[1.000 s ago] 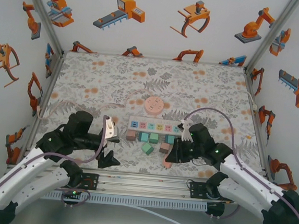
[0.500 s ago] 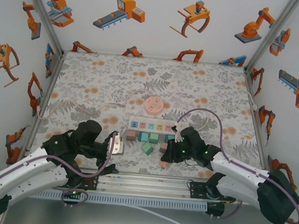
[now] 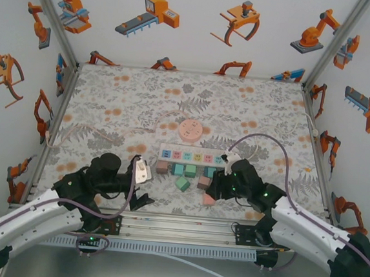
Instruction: Pull the plug off the socket
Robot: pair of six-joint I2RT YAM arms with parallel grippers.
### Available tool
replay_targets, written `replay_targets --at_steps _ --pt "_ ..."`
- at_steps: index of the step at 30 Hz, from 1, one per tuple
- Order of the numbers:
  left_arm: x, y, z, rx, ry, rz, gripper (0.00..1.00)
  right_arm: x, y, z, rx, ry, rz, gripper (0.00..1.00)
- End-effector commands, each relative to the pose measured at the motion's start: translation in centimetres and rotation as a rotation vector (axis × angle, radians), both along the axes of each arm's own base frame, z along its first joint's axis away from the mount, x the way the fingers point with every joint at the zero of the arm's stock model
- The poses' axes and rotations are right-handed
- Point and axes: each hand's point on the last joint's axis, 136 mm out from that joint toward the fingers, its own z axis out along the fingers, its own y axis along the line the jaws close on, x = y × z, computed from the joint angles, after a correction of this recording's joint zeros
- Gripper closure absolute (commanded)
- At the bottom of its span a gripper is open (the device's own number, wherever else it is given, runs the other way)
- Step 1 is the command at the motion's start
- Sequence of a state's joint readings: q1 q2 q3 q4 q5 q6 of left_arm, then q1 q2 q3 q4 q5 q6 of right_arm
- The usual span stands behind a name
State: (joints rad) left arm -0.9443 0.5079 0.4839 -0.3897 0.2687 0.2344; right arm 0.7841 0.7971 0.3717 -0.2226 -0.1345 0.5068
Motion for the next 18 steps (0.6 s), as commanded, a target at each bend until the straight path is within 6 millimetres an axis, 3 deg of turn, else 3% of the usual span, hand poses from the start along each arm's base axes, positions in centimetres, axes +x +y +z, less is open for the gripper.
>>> replay_targets --at_steps 1,5,9,11,15,18 --pt "4.1 1.6 2.7 -0.090 -0.071 0.278 0.03 3.5 -1.4 4.8 -0.077 -0.228 -0.082 0.44" --pt "8.2 5.7 3.9 -0.107 -0.160 0.613 0.03 7.8 -5.0 9.3 -0.187 -0.484 -0.308 0.33" --pt "10.4 9.8 4.0 -0.072 -0.237 0.857 0.03 11.1 -10.2 12.5 -0.267 -0.622 -0.589 0.21" --pt "11.5 12.1 4.0 -0.059 -0.264 0.994 0.03 12.5 -13.1 12.7 -0.263 -0.603 -0.718 0.18" --pt "13.5 15.6 2.5 -0.087 -0.225 1.206 0.03 14.3 -18.4 11.2 -0.341 -0.550 -0.907 0.15" --pt "15.1 18.0 0.9 -0.155 -0.206 1.345 0.03 15.2 -21.2 9.7 -0.468 -0.564 -0.981 0.08"
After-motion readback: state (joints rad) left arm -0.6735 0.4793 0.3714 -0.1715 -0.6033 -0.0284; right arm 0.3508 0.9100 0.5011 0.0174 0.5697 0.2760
